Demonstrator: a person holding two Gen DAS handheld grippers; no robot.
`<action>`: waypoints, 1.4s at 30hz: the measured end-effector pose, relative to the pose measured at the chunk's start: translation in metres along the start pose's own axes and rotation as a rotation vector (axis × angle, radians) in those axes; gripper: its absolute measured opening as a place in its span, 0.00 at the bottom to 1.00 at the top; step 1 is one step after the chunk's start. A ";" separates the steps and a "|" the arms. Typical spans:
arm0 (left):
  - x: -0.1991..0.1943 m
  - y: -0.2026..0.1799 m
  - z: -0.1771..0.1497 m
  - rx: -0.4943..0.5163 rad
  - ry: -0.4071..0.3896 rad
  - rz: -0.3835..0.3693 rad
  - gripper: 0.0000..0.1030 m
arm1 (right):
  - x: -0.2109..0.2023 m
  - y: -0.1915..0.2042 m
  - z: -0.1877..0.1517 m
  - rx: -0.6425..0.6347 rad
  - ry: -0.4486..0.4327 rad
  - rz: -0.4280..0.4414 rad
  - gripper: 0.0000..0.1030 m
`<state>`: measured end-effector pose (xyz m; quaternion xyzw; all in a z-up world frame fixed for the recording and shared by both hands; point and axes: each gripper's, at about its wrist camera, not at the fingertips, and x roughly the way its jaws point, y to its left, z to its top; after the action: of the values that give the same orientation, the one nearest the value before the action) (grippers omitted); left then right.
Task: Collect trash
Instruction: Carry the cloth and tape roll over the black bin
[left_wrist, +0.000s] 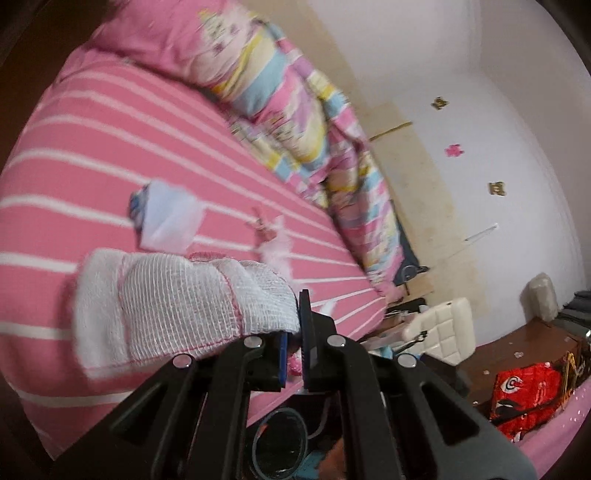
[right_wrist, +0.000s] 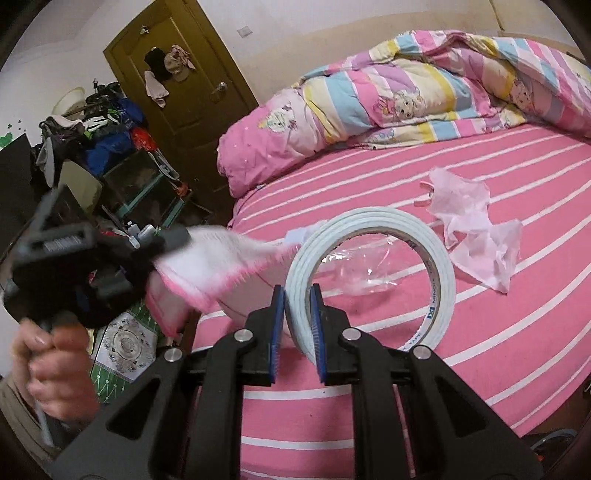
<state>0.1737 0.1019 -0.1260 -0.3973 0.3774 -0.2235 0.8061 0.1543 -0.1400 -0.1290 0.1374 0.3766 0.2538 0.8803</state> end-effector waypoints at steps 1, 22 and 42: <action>-0.005 -0.006 -0.001 0.014 -0.004 0.003 0.05 | -0.002 0.001 0.001 0.002 -0.004 0.007 0.14; -0.017 -0.100 -0.076 0.146 0.079 -0.018 0.05 | -0.114 0.005 -0.022 0.017 -0.078 -0.017 0.14; 0.109 -0.204 -0.248 0.284 0.450 -0.164 0.05 | -0.291 -0.133 -0.147 0.261 -0.145 -0.307 0.14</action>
<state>0.0336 -0.2060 -0.1066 -0.2498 0.4786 -0.4212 0.7288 -0.0788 -0.4039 -0.1139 0.2092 0.3582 0.0552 0.9082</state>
